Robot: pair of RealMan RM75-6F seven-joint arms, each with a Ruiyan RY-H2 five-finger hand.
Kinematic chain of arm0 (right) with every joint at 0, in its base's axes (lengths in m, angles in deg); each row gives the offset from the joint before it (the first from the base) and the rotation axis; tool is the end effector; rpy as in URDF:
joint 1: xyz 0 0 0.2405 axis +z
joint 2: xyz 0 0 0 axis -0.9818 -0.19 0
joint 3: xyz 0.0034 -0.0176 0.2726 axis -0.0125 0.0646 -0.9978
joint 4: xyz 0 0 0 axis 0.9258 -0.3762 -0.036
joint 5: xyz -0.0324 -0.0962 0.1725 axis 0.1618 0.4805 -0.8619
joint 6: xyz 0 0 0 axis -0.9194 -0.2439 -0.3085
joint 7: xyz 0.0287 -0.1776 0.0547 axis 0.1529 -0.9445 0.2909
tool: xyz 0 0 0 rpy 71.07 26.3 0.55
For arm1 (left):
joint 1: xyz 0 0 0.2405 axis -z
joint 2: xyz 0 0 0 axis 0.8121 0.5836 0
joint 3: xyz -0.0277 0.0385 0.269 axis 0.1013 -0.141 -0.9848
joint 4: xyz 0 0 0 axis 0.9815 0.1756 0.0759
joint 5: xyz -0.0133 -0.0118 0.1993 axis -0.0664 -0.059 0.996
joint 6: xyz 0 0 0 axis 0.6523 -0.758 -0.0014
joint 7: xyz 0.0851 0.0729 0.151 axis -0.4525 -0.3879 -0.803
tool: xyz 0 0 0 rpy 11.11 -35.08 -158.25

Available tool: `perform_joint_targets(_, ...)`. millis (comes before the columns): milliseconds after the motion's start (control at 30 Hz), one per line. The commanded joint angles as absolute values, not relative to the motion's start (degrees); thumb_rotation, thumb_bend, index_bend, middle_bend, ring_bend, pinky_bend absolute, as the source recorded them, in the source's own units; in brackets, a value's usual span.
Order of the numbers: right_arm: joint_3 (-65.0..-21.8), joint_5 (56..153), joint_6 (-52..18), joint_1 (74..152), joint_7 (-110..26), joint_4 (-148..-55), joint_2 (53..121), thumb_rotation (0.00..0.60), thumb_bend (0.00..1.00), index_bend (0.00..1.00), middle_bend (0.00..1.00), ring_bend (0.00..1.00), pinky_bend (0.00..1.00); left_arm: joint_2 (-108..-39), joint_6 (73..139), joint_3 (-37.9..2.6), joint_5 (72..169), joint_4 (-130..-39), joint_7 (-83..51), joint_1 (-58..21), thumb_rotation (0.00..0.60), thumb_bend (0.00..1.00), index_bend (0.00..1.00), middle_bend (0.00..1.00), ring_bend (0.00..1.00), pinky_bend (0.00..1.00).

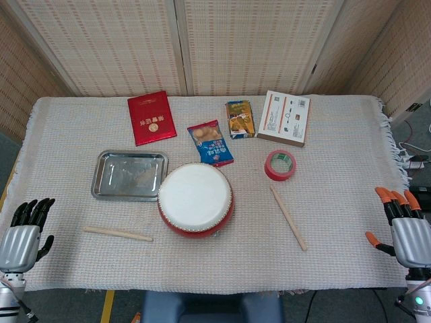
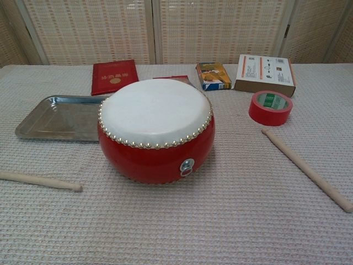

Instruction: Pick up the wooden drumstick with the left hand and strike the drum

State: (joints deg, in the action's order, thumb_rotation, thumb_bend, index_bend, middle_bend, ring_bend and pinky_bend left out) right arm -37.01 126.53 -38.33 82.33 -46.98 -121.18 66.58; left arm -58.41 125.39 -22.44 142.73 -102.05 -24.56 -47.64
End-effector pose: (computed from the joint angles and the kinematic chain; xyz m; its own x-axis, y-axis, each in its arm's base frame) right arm -0.3249 -0.2199 0.1860 0.4423 0.0099 0.8968 -0.8966 0.0305 0.4419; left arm -0.3248 0.2378 0.1541 0.4960 0.0090 0.8683 0.8683 0.0082 -0.4960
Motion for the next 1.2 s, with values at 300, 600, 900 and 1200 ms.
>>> perform_joint_targets(300,-36.89,126.81,-38.66,82.08,-46.55,-121.3,66.28,0.6,0.2,0.0,0.09,0.0,0.04,-59.72,126.52,-22.24,143.31,-100.76,-23.12,-47.77,0.6,0.33,0.16,0.13,0.11,0.1)
perform_joint_targets(600,-37.09,127.49,-40.16,81.53,-45.43,-120.86,65.9,0.6,0.2,0.0,0.09,0.0,0.04,-58.87,124.05,-21.95,144.95,-102.11,-19.18,-45.57,0.6,0.36,0.28,0.18,0.15,0.13)
perform_joint_targets(900,-36.98,128.68,-41.37,81.12,-44.45,-120.62,65.53,0.6,0.2,0.0,0.09,0.0,0.04,-59.75,116.25,-22.09,147.66,-102.47,-17.79,-39.37,0.6,0.44,0.41,0.23,0.17,0.14)
perform_joint_targets(1200,-37.1,129.02,-41.95,80.95,-43.76,-120.04,65.94,0.6,0.2,0.01,0.08,0.0,0.02,-65.13,106.14,-22.39,143.77,-102.23,-21.82,-33.87,0.6,0.36,0.41,0.22,0.15,0.12)
